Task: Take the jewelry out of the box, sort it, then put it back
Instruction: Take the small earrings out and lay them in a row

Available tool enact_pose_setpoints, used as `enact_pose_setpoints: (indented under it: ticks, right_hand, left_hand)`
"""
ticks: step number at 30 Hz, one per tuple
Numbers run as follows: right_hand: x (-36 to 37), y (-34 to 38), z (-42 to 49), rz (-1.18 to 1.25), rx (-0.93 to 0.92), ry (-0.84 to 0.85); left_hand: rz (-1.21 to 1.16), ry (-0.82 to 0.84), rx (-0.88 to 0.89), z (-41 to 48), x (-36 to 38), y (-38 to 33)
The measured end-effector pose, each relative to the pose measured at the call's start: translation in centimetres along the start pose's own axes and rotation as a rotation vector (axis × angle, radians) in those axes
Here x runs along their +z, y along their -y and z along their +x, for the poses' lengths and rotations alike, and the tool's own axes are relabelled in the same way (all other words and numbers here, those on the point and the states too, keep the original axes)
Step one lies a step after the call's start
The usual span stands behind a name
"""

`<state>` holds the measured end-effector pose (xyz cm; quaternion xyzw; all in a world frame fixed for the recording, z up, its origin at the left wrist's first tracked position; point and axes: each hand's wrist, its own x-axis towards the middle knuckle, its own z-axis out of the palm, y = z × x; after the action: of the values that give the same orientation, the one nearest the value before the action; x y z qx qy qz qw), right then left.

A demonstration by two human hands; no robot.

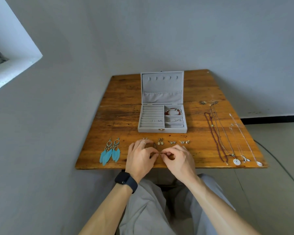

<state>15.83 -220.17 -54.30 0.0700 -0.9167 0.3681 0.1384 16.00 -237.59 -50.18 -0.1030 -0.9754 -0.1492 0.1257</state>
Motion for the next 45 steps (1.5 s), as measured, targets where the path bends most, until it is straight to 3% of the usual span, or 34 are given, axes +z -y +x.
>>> enact_pose_setpoints:
  ticks: [8, 13, 19, 29, 45]
  right_hand:
    - [-1.5, 0.3, -0.2, 0.064, -0.003, 0.112]
    - [-3.6, 0.5, 0.3, 0.103, -0.043, 0.219]
    - [-4.8, 2.0, 5.5, -0.004, -0.131, 0.166]
    - [-2.1, 3.0, 15.1, -0.368, -0.178, 0.149]
    - [0.9, 3.7, 15.6, -0.444, -0.234, 0.125]
  left_hand:
    - [0.046, 0.03, 0.051, 0.1, -1.5, 1.3]
    - [-0.017, -0.033, -0.017, 1.8, -3.1, 2.9]
    - [-0.053, 0.08, -0.136, 6.4, -2.4, 3.7]
    - [-0.07, 0.255, -0.17, 11.2, 1.0, 4.1]
    - [-0.12, 0.261, -0.19, 10.2, 2.2, 4.6]
